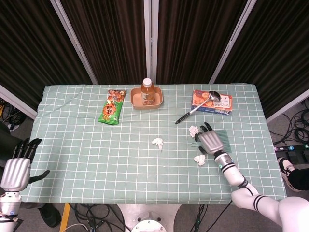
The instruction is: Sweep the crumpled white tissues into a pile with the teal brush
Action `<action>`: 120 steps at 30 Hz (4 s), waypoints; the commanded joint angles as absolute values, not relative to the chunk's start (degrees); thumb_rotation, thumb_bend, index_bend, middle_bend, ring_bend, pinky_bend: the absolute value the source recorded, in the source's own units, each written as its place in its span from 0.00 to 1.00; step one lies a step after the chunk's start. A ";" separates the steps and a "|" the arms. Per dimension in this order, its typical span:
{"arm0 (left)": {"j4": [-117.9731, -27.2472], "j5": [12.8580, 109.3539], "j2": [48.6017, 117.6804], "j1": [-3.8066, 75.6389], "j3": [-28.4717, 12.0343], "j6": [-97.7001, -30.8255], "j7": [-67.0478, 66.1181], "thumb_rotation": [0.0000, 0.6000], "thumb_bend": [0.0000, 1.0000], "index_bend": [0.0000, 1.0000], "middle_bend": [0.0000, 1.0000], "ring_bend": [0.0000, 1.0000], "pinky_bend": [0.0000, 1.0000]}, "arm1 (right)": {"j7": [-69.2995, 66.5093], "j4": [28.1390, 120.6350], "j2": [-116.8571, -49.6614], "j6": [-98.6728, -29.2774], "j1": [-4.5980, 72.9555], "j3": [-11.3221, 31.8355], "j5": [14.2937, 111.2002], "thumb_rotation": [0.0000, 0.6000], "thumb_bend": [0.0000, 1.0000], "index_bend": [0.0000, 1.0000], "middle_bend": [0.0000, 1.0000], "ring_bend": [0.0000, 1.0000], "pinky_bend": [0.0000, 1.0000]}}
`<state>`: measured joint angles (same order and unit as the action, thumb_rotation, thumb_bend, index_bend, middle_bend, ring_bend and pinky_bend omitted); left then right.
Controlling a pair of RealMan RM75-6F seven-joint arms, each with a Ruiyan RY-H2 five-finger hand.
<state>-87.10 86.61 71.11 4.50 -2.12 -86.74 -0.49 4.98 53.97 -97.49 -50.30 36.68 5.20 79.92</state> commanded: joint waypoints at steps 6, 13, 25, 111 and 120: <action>-86.71 86.63 71.20 4.40 -2.19 -86.98 -0.06 1.00 0.01 0.07 0.09 0.00 0.02 | 4.97 54.18 -96.94 -52.44 35.98 4.50 80.92 1.00 0.31 0.57 0.58 0.21 0.06; -87.06 86.95 70.88 4.27 -2.04 -87.20 -0.15 1.00 0.01 0.07 0.09 0.00 0.02 | 2.38 62.09 -89.37 -60.55 32.39 5.30 81.99 1.00 0.33 0.62 0.62 0.26 0.08; -88.68 88.17 69.85 4.70 -2.39 -87.95 -1.52 1.00 0.01 0.07 0.09 0.00 0.02 | -23.56 85.51 -76.51 -67.74 21.55 3.62 80.16 1.00 0.33 0.63 0.63 0.28 0.11; -92.28 86.57 68.37 4.07 -2.42 -87.23 -3.92 1.00 0.01 0.07 0.09 0.00 0.02 | -66.39 43.02 -102.29 -58.70 47.22 6.21 92.46 1.00 0.39 0.65 0.61 0.30 0.11; -91.66 86.23 68.70 3.94 -2.28 -87.01 -3.43 1.00 0.01 0.07 0.09 0.00 0.02 | -65.43 41.01 -107.89 -57.06 52.19 8.22 91.01 1.00 0.39 0.65 0.61 0.30 0.11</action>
